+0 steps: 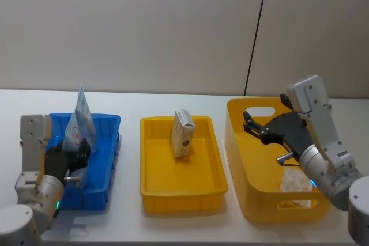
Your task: Bimanual collaborative sorting of washing and personal care products
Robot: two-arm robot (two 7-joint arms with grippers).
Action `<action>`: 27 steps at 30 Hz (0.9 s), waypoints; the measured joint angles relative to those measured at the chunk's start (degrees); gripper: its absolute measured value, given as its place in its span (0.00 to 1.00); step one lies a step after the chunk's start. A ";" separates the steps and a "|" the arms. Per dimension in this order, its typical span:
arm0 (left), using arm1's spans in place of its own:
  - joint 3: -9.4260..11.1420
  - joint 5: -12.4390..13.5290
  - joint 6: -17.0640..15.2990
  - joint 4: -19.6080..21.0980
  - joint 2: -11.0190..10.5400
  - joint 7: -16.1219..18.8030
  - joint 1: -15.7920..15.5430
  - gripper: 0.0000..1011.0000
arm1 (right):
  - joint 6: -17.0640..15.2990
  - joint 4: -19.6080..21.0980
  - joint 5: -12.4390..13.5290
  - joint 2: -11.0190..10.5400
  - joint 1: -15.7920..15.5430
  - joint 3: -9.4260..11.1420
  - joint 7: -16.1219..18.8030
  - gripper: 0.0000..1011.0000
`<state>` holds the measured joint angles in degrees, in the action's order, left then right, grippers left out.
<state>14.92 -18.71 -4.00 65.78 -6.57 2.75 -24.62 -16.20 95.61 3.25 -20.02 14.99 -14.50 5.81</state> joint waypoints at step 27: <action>0.39 3.55 2.99 2.57 -0.75 -0.80 1.11 0.35 | -0.01 0.00 0.00 0.00 0.00 0.00 0.00 0.99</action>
<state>15.31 -15.16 -1.01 68.35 -7.33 1.95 -23.51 -16.20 95.60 3.25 -20.02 15.00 -14.50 5.81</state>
